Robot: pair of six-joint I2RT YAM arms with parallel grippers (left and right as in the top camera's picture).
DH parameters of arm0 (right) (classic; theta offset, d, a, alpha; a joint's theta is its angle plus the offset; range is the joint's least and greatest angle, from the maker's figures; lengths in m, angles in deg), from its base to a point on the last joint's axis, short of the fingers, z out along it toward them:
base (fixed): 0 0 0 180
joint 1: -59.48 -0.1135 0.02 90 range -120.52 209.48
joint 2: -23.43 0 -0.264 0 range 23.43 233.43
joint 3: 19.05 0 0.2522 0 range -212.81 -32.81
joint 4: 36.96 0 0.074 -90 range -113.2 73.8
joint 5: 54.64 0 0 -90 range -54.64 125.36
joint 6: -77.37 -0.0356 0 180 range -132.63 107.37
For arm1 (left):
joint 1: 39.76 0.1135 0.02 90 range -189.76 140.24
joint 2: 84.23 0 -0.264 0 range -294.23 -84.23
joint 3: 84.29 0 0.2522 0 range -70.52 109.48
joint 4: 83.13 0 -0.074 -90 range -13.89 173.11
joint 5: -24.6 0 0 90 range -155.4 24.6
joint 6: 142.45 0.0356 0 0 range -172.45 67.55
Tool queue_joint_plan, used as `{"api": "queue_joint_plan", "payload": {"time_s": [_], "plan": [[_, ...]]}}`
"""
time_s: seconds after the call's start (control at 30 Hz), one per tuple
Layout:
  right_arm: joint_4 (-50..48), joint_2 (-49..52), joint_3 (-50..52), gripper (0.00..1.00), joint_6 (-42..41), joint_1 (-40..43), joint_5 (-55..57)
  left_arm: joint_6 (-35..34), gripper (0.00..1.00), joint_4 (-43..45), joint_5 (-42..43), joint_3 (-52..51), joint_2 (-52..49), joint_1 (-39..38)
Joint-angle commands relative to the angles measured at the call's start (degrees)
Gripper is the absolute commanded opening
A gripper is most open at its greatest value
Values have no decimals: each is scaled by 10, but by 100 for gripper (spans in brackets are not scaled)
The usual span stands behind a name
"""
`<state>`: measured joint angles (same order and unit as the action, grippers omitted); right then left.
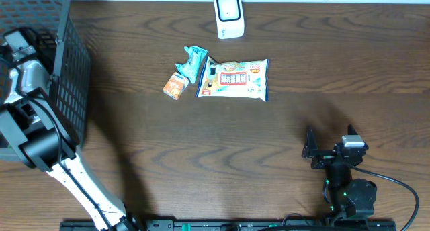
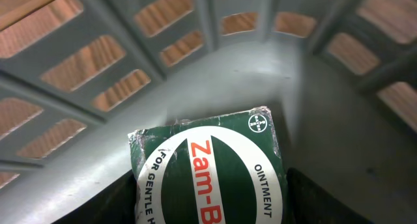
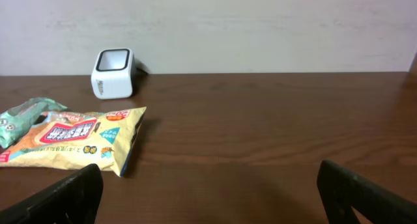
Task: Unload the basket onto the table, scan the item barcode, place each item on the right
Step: 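Reach the left gripper into the basket and grasp the green Zam-Buk box, then lift the Zam-Buk box toward the white scanner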
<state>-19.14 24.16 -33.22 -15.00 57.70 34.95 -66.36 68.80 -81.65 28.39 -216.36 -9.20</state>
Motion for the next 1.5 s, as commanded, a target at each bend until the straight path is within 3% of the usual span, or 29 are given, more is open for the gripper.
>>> {"api": "queue_joint_plan", "payload": {"time_s": [0.0,0.33,0.87,1.0,1.13,1.3,1.47], "plan": [[2,-2,1,99,-3,3,1,-1,50,-18,-14,-3,-3,12],[2,-2,1,99,-3,3,1,-3,49,-41,9,-3,101,10],[2,-2,1,99,-3,3,1,-45,49,-82,319,-3,413,3],[2,-2,1,99,-3,3,1,-50,49,-83,399,-3,465,-31],[2,-2,1,99,-3,3,1,-48,49,-89,404,-3,479,-98],[2,-2,1,99,-3,3,1,47,49,-106,390,-4,450,-207],[2,-2,1,99,-3,3,1,178,49,-151,301,-4,391,-296]]}}
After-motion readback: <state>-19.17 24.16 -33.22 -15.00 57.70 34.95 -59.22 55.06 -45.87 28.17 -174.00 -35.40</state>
